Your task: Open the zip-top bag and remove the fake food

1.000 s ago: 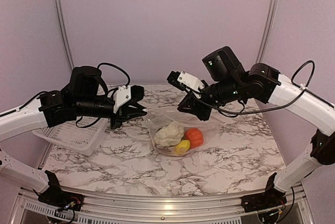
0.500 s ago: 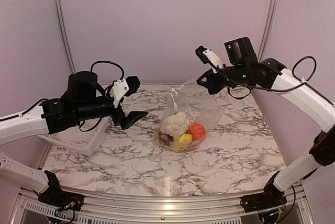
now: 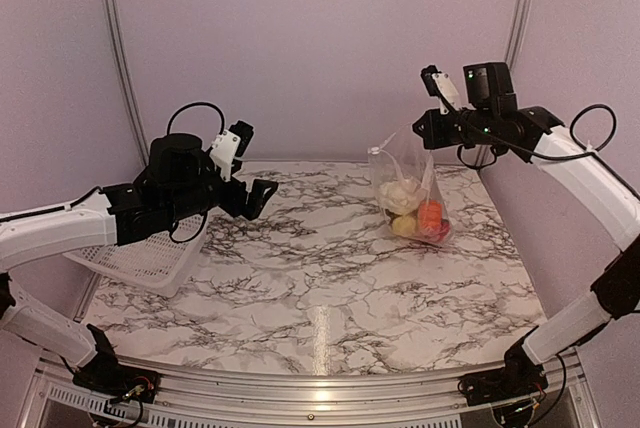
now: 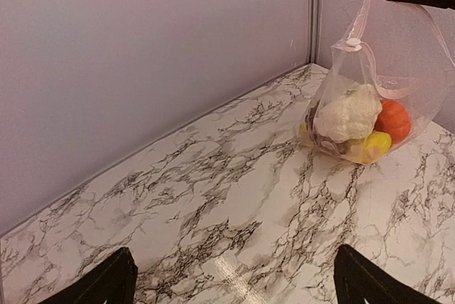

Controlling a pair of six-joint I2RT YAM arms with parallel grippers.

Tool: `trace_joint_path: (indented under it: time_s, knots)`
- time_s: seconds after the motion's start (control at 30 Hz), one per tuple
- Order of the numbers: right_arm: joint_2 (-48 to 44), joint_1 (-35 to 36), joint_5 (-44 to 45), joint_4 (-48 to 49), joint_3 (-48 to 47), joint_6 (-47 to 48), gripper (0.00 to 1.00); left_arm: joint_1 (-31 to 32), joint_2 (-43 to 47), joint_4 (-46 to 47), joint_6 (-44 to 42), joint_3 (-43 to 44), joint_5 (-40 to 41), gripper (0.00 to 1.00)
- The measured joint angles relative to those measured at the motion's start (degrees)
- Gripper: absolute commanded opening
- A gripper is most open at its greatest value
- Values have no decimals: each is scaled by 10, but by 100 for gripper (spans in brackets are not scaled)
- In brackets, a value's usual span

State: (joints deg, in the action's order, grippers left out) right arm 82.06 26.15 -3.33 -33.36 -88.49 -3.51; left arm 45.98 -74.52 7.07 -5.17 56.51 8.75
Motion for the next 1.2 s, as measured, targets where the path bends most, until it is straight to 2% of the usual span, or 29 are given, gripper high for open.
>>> trace_joint_path:
  time_s: [0.17,0.37,0.53,0.67,0.8,0.93,1.2]
  knots:
    - [5,1,-26,54,36,-31,0,-22,-19,22,87,-4,-3,99]
    - [50,29,-74,153,125,-85,0,-28,-41,113,187,-55,-54,97]
    - [110,69,-117,216,151,-125,0,-10,-93,205,272,-106,-103,83]
    - [136,89,-146,259,154,-150,0,16,-152,282,330,-108,-124,64]
    - [137,92,-158,292,168,-166,0,30,-243,368,393,-83,-145,47]
    - [137,93,-166,318,189,-175,0,34,-334,421,447,-31,-160,45]
    - [130,92,-171,336,204,-177,0,36,-433,460,495,71,-163,43]
